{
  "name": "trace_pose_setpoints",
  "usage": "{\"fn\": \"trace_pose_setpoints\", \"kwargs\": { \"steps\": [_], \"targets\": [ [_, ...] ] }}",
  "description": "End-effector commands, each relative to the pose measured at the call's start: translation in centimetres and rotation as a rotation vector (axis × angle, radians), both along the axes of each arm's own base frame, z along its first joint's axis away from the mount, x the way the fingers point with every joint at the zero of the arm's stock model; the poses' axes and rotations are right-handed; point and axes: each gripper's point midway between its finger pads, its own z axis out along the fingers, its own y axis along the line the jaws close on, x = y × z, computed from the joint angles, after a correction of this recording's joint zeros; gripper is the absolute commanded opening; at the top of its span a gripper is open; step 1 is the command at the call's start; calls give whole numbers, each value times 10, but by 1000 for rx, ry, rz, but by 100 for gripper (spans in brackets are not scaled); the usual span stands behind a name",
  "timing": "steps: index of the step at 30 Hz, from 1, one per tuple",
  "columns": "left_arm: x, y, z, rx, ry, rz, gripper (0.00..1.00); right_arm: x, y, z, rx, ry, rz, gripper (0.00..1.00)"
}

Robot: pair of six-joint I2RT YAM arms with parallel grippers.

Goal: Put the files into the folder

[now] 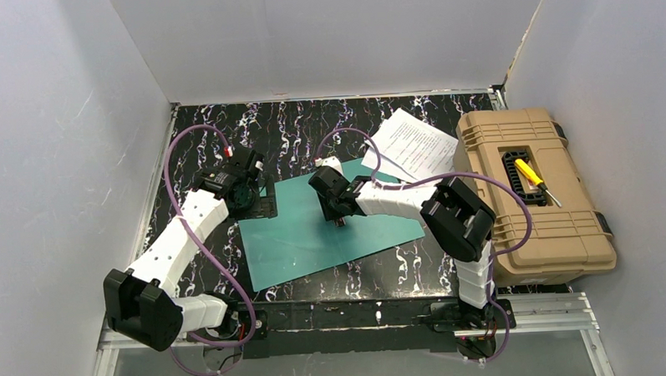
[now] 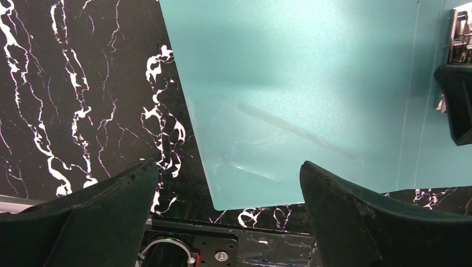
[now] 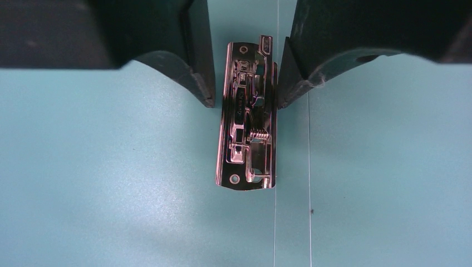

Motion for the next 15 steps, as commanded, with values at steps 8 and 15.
{"fn": "trace_pose_setpoints", "kwargs": {
  "steps": [8,15],
  "targets": [
    [-4,0,0,-21,-15,-5,98,-4,-31,-16,-89,-5,-85,25],
    [-6,-1,0,-33,-17,-8,98,-15,-46,-15,-62,-2,-156,6]
  ]
}}
